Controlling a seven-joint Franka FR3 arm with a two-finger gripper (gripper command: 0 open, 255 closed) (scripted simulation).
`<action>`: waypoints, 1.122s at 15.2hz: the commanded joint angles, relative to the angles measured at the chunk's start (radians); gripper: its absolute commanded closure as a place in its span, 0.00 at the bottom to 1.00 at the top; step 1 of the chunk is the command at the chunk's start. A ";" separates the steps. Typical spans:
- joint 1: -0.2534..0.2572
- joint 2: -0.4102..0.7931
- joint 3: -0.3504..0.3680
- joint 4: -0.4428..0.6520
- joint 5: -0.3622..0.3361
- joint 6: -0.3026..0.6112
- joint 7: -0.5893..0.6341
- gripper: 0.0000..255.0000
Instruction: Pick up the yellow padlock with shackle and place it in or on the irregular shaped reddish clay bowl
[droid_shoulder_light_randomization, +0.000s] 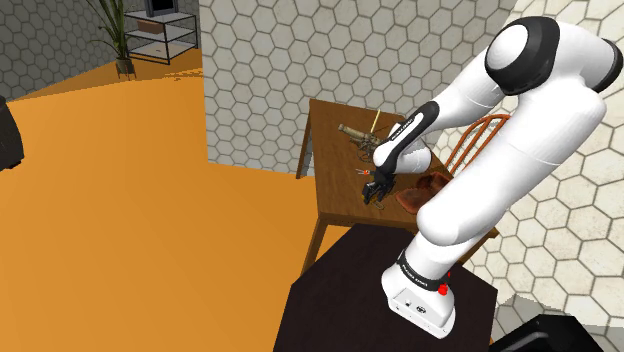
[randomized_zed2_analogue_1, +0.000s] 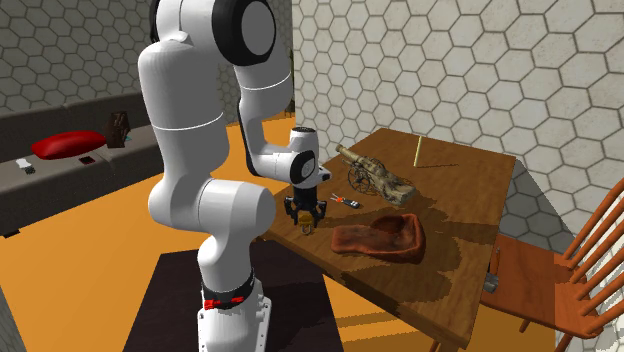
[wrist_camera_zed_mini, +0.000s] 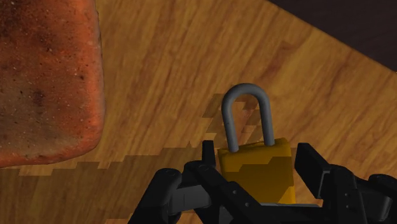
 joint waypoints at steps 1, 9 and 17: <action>-0.001 0.004 -0.001 0.000 0.000 0.002 0.000 1.00; -0.016 -0.042 0.005 0.000 -0.037 -0.041 0.026 1.00; -0.056 -0.208 0.034 0.009 -0.103 -0.214 0.072 1.00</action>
